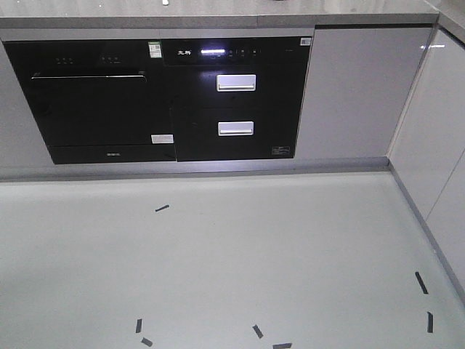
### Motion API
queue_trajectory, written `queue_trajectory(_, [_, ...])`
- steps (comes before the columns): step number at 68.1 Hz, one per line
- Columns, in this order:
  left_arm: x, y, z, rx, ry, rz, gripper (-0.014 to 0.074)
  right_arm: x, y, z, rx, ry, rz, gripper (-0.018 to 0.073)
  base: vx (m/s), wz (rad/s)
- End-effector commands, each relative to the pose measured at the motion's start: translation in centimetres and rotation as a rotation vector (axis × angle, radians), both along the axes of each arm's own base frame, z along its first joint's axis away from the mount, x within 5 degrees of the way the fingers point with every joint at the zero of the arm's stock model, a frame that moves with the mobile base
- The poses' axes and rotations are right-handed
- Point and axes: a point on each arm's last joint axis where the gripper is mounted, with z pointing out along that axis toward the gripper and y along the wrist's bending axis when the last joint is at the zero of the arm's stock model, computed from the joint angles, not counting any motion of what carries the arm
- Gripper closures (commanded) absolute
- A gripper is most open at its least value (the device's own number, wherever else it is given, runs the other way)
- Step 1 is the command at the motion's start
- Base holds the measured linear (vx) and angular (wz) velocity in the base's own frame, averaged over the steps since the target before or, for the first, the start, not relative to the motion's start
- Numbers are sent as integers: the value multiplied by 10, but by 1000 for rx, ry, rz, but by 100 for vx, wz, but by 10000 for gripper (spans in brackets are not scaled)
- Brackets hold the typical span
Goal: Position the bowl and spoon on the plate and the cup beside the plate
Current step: 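Drive the base toward the counter holding the spoon and lilac bowl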
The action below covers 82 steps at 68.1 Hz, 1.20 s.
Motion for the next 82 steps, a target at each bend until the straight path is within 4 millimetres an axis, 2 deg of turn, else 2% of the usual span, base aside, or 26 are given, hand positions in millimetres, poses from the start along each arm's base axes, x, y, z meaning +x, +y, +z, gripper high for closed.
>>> queue_trajectory(1, [-3, -1, 14, -19, -107, -12, 603, -1, -1, 3, -5, -68, -12, 570, 12, 6])
queue_trajectory(82, [-3, -1, 14, -19, -107, -12, 603, -1, -1, 4, -5, -70, -12, 570, 15, 1])
